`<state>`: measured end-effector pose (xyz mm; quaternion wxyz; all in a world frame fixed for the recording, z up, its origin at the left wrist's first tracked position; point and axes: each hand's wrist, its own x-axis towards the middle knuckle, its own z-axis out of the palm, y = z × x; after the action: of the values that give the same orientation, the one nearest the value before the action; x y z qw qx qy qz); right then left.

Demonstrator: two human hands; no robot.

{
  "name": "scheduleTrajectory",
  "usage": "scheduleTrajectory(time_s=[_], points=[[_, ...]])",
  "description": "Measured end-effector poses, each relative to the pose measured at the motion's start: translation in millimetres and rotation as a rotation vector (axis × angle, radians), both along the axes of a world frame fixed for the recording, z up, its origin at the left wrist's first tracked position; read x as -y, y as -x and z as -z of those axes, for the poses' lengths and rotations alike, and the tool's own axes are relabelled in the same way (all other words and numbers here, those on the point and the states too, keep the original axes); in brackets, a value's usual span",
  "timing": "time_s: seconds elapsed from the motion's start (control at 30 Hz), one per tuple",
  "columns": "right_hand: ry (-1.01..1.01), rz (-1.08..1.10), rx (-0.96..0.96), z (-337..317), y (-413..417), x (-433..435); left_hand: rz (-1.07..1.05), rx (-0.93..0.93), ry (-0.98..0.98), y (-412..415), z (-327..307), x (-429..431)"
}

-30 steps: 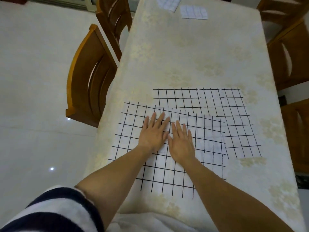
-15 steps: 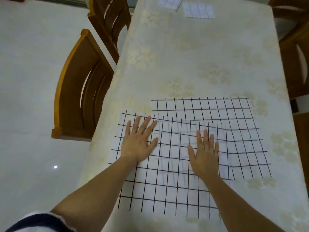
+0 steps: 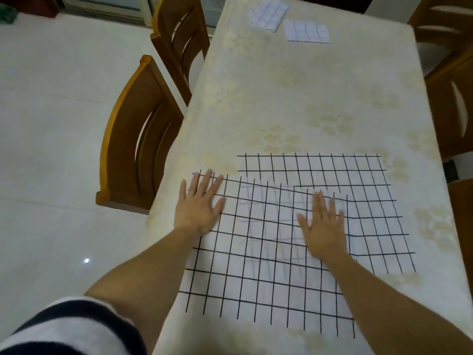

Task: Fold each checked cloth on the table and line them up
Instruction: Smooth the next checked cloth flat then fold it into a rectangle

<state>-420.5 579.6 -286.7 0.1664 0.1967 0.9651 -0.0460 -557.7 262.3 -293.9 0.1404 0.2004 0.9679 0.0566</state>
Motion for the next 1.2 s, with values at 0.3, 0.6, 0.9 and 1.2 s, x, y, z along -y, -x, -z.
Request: scheduleTrajectory(time_s=[0.3, 0.6, 0.9, 1.2], points=[[0.076, -0.109, -0.265, -22, -23, 126, 0.235, -0.091, -0.189, -102, -20, -57], [-0.024, -0.009, -0.023, 1, -148, 95, 0.231, -0.005, -0.064, -129, 4, 25], [0.111, 0.665, -0.248, -23, -174, 37, 0.195, 0.033, -0.070, -132, -5, 16], [0.639, 1.099, -0.224, -45, -154, 16, 0.336, 0.203, 0.003, -134, -15, -23]])
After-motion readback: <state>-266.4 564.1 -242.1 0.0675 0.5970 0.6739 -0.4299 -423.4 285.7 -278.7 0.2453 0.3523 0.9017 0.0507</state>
